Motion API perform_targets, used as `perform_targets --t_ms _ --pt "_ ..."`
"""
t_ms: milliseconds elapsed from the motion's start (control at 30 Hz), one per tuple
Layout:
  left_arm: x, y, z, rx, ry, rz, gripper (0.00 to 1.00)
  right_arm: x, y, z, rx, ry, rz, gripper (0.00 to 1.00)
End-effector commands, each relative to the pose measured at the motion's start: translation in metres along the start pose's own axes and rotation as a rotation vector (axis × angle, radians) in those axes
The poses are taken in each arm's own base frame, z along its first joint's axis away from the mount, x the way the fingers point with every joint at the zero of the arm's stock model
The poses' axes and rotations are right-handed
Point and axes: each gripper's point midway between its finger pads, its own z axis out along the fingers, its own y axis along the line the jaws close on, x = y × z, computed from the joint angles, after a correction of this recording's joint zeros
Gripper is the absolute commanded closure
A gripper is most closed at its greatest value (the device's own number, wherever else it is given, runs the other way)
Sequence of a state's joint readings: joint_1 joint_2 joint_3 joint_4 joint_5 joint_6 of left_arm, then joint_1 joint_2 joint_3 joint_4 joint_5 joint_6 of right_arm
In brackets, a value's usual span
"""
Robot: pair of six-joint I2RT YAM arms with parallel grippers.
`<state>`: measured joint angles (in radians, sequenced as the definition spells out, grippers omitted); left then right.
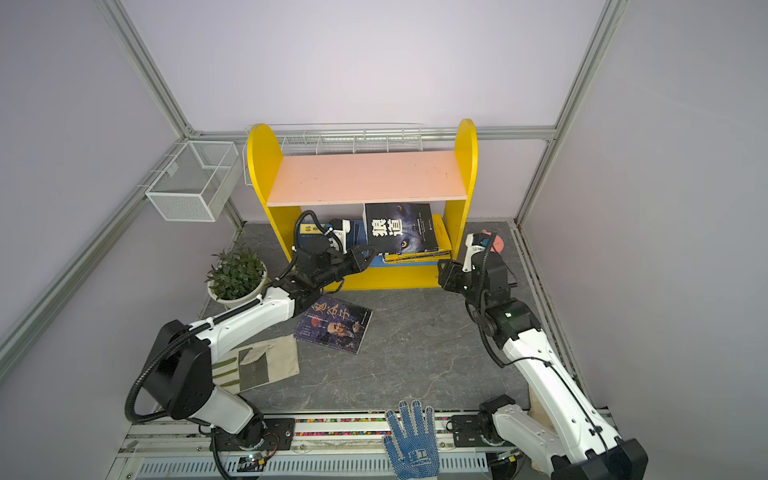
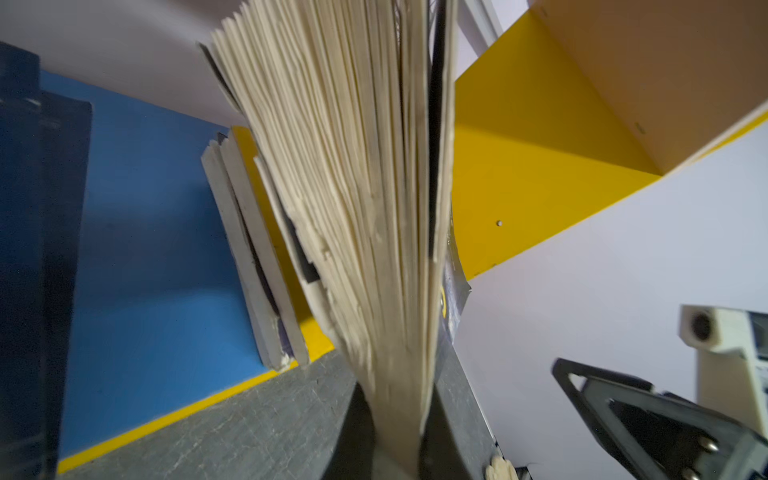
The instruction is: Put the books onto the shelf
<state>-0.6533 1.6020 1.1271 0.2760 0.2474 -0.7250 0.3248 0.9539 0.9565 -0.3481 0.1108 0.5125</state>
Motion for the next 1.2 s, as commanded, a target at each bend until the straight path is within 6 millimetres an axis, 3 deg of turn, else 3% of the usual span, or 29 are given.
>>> perform_targets --t_ms 0,167,667,833,967,1167 --pt "-0.039 -0.034 0.007 0.092 -0.122 0.03 1.0 0.007 -0.036 -0.009 0.146 -0.011 0.013 0.43" --pt "-0.035 -0.034 0.032 0.103 -0.085 0.018 1.0 0.012 -0.045 -0.011 0.164 0.015 0.014 0.43" --pt "0.004 -0.022 0.075 0.069 0.032 -0.019 1.0 0.014 -0.046 -0.009 0.152 0.044 0.009 0.42" --pt "0.01 -0.017 0.079 0.04 0.059 -0.022 1.0 0.015 -0.047 -0.012 0.154 0.044 0.005 0.42" --pt "0.01 -0.016 0.075 -0.004 0.069 -0.002 0.9 0.018 -0.049 -0.012 0.157 0.05 0.007 0.42" --pt "0.019 -0.02 0.072 -0.064 0.1 0.048 0.9 0.019 -0.05 -0.01 0.161 0.054 0.015 0.42"
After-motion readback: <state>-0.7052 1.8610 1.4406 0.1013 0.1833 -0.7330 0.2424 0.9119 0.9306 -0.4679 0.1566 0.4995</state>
